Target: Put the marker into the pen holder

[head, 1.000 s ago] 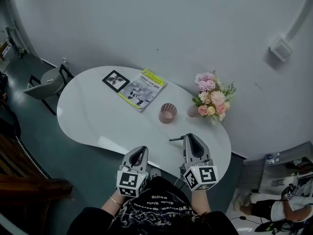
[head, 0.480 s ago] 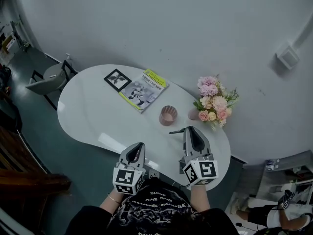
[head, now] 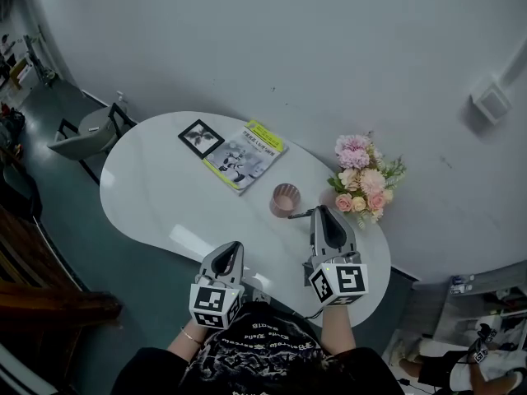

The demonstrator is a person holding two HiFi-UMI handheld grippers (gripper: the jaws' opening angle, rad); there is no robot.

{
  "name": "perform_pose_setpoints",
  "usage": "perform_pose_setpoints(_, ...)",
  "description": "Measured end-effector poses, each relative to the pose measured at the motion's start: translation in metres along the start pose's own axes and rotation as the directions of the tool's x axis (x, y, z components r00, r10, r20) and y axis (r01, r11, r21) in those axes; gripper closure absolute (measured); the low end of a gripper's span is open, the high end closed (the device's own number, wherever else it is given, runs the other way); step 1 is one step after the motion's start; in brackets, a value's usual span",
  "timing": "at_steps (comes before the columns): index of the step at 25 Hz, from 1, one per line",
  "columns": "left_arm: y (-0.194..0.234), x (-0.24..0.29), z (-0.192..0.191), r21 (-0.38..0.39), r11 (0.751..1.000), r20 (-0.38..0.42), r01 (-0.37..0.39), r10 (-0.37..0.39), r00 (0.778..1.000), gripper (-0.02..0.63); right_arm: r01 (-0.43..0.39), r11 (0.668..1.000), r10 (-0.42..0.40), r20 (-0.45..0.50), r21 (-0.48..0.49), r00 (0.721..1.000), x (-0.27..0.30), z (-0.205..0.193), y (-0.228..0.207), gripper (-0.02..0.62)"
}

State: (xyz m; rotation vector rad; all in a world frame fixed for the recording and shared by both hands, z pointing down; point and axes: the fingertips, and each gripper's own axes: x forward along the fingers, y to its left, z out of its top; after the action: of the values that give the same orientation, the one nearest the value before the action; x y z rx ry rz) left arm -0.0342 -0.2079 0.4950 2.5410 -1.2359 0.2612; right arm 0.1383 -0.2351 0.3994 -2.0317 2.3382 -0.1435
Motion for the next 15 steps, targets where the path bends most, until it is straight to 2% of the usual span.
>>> perform_pose_setpoints(15, 0.025, 0.002, 0.002, -0.019, 0.996, -0.009, -0.085, 0.085, 0.996, 0.58, -0.02, 0.999, 0.02, -0.009, -0.038, 1.0, 0.043, -0.007, -0.013, 0.541)
